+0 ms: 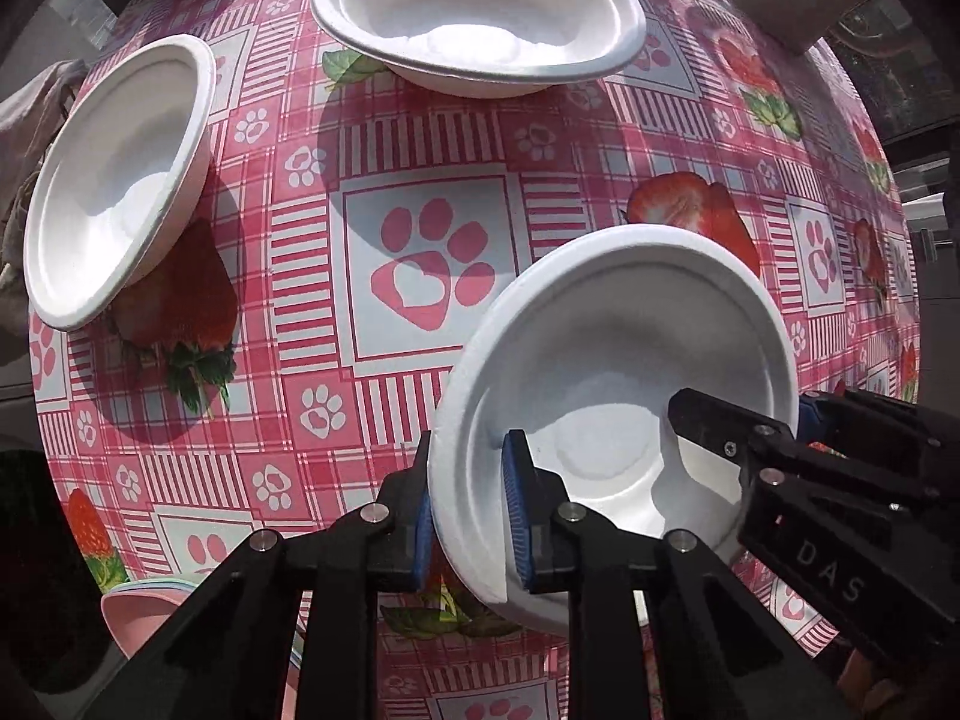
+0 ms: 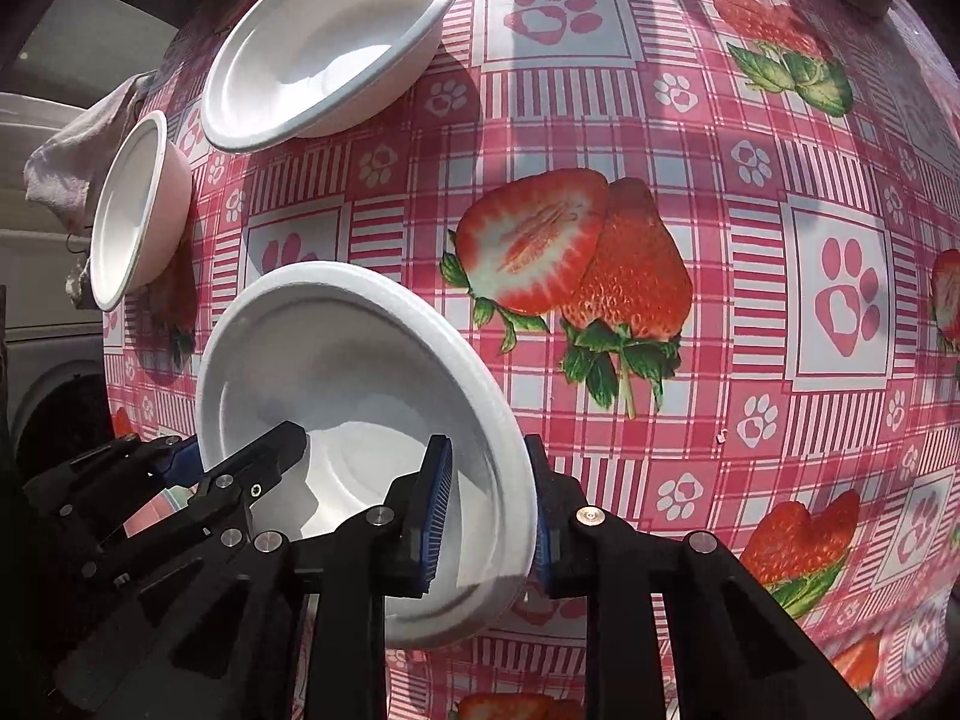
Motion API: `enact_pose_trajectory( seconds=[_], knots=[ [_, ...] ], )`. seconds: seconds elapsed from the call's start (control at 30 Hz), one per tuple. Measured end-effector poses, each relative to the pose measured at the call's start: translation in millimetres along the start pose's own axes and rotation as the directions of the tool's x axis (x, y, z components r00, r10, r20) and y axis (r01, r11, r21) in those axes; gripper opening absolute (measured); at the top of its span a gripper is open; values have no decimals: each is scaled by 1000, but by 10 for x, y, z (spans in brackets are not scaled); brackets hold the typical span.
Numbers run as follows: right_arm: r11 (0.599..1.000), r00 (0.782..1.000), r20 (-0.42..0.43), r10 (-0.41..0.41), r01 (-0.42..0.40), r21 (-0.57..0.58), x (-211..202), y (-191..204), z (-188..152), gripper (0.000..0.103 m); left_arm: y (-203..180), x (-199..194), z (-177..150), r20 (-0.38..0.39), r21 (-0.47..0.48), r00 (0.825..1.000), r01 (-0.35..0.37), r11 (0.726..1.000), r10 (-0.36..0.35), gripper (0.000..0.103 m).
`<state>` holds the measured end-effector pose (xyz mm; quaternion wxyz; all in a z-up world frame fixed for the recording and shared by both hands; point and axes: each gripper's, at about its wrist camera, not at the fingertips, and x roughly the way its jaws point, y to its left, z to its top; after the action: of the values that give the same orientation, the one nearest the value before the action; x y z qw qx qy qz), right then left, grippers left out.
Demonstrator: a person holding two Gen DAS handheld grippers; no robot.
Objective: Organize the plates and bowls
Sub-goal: 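Close both grippers on the white bowl rim and lift it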
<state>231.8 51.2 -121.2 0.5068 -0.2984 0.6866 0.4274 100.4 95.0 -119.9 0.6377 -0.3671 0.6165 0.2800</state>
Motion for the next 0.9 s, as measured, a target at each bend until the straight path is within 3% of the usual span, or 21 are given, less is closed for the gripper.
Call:
enact_pose_trajectory(
  seconds=[0.23,0.5,0.63,0.9],
  knots=[
    [995,1000,4,-15,15,101,-120,-657,-371,27,-608,123,-50,-31,125,1000,10,992,-6,23],
    [982,1000,-2,-24,24,189,-161,-1129,-742,27,-1151,252,-259,-68,239,998,21,971,-5,23],
    [977,1000,-10,-24,25,212,-181,-1251,-975,27,-1416,318,-501,-77,288,997,10,958,12,23],
    [975,999,-31,-33,39,220,4,-1219,-1596,27,-1537,434,-872,-92,326,996,9,945,23,23]
  ],
)
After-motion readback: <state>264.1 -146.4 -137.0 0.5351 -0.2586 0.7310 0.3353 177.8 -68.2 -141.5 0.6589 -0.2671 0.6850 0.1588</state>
